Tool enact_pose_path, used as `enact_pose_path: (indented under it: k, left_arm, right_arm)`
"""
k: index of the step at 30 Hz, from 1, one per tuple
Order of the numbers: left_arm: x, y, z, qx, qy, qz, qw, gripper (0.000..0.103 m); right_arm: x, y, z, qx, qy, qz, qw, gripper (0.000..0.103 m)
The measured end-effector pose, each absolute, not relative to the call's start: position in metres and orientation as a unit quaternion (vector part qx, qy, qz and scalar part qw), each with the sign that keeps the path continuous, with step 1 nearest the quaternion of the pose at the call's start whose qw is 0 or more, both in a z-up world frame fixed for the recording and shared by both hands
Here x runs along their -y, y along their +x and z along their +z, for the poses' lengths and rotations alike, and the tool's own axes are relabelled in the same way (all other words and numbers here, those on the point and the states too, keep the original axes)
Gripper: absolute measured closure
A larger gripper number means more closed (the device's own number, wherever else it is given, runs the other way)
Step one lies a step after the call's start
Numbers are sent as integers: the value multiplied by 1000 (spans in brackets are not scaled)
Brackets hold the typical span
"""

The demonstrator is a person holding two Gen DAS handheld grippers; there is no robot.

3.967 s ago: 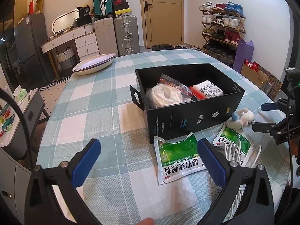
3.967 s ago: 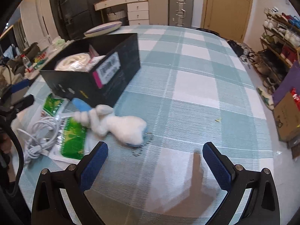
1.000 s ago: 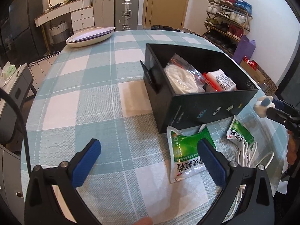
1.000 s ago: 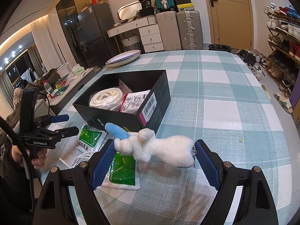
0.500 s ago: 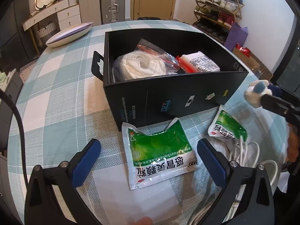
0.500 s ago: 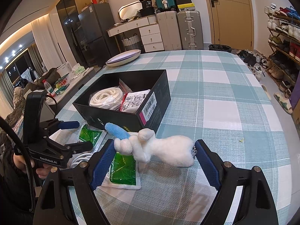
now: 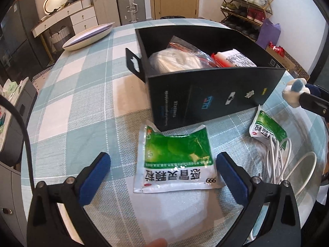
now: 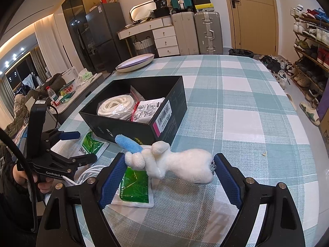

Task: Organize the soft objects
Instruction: 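Close the left gripper on the green medicine packet, then lift the bunny and green packet and carry both over the black box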

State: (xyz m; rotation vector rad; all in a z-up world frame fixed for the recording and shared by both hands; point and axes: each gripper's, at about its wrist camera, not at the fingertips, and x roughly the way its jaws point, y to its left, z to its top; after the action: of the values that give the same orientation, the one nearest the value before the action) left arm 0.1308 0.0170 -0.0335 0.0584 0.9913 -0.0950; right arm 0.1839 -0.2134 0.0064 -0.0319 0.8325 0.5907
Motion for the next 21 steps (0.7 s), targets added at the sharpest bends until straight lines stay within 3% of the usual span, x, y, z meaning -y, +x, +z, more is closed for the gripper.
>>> enact_pose_path:
  k: [8,11,13,18,21]
  left_arm:
    - [-16,131,-32,-472,36,-52,880,4]
    - [-15,128,-30,-469,31,-70,880,18]
    - [-11,125,-28,-462,36,-80,882,35]
    - [-6,118,-25,-451,50,-93,886,50]
    - [-5,114,-23,-445,54,-97,889,53]
  right_arm:
    - [212,183,6,-398,-18,285,872,16]
    - [212,183,6,-398,-18,285,872,16]
    - [213,183,6,-397,-18,285,872,16]
    - [213,182,7,-396,-21,285,873,16]
    - [213,182,7,-395,-21,285,873,16]
